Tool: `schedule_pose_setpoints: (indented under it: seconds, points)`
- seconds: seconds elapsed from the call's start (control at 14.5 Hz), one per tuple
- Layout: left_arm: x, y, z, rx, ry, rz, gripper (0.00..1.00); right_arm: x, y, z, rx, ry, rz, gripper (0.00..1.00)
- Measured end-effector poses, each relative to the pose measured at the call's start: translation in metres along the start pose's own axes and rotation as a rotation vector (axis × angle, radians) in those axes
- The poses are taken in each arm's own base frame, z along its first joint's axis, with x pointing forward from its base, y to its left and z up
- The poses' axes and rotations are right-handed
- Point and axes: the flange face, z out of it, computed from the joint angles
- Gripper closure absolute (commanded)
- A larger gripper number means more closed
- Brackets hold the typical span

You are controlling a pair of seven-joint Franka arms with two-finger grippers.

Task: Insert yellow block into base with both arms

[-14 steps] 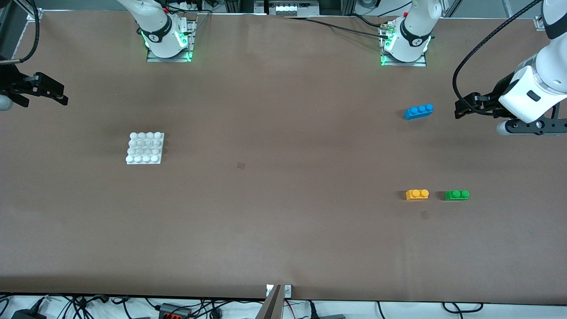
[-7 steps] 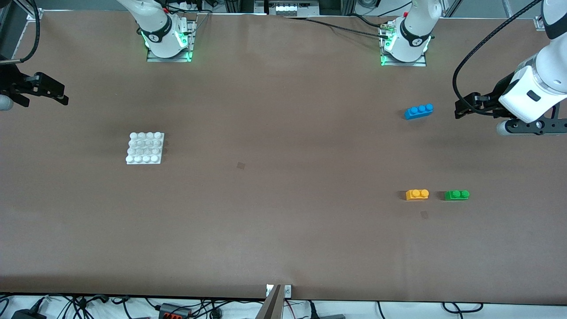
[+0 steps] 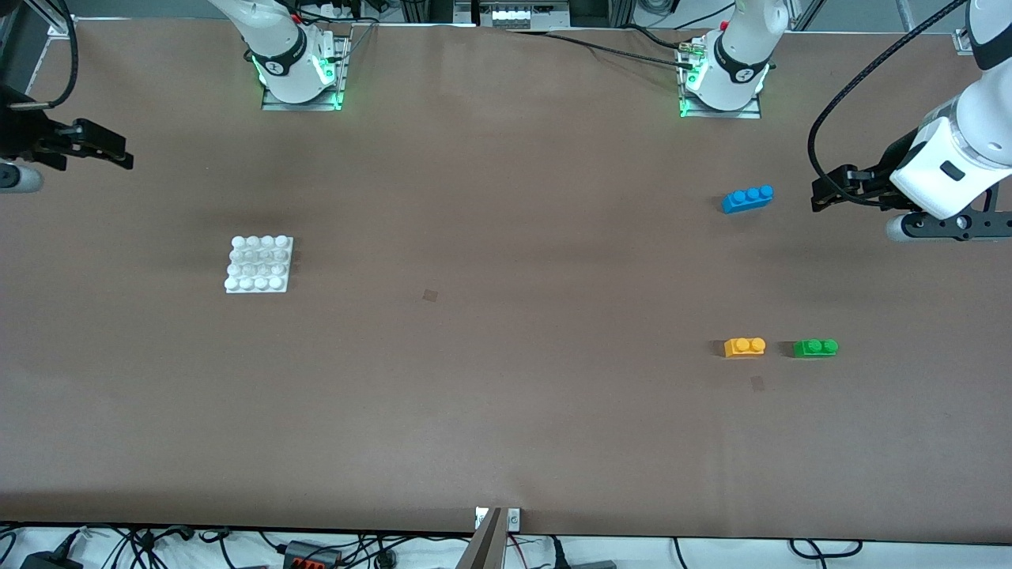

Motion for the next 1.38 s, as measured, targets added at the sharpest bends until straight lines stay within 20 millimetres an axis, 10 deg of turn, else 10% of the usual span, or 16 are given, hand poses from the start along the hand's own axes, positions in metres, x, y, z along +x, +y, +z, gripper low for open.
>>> schedule_pose_setpoints:
  seconds: [0.48, 1.03, 1.38]
  points:
    - [0.0, -0.001, 0.0, 0.0, 0.001, -0.002, 0.0, 0.074, 0.009, 0.149, -0.002, -0.003, 0.01, 0.0]
    - [0.0, -0.002, 0.0, -0.001, 0.001, -0.001, 0.0, 0.07, 0.021, 0.299, -0.004, 0.076, 0.033, 0.0]
    - [0.0, -0.002, 0.0, -0.001, 0.001, -0.003, 0.0, 0.076, 0.035, 0.353, 0.038, 0.036, 0.054, 0.0]
